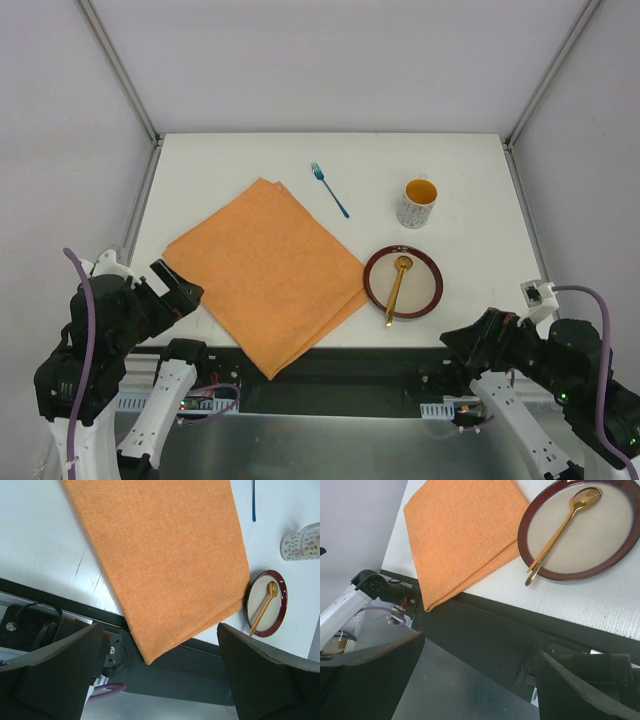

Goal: Set the dinner table for one person
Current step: Pick up the spoon from the center of the board.

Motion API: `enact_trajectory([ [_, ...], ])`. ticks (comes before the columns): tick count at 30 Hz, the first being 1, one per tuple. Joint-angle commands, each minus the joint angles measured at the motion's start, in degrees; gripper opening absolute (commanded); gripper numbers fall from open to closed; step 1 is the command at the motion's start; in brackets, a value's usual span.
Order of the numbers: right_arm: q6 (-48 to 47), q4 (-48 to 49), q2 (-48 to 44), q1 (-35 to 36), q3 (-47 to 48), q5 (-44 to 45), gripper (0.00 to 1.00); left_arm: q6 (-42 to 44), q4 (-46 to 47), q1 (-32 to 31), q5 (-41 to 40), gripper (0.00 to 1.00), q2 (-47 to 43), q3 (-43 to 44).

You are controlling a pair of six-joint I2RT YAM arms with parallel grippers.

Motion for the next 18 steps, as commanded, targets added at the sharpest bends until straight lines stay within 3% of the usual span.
enact_trajectory([
  [1,1.41,-5.93,-1.23,-0.84,-0.11,-0.63,0.96,0.83,-5.19,0.6,0.28,0.99,2.17,1.03],
  [5,1.85,-5.67,-2.03,-1.9,-0.98,-1.16,0.96,-0.74,-5.71,0.6,-3.22,0.99,3.14,2.18],
  [9,3.61,-5.32,-0.98,-2.95,-2.3,-1.87,0.96,-7.77,-8.26,0.6,-8.23,0.99,2.87,1.21],
  [18,3.18,-9.97,4.2,-4.18,1.39,8.68,0.96,-4.63,-9.85,0.6,-6.32,0.99,3.22,-5.02],
])
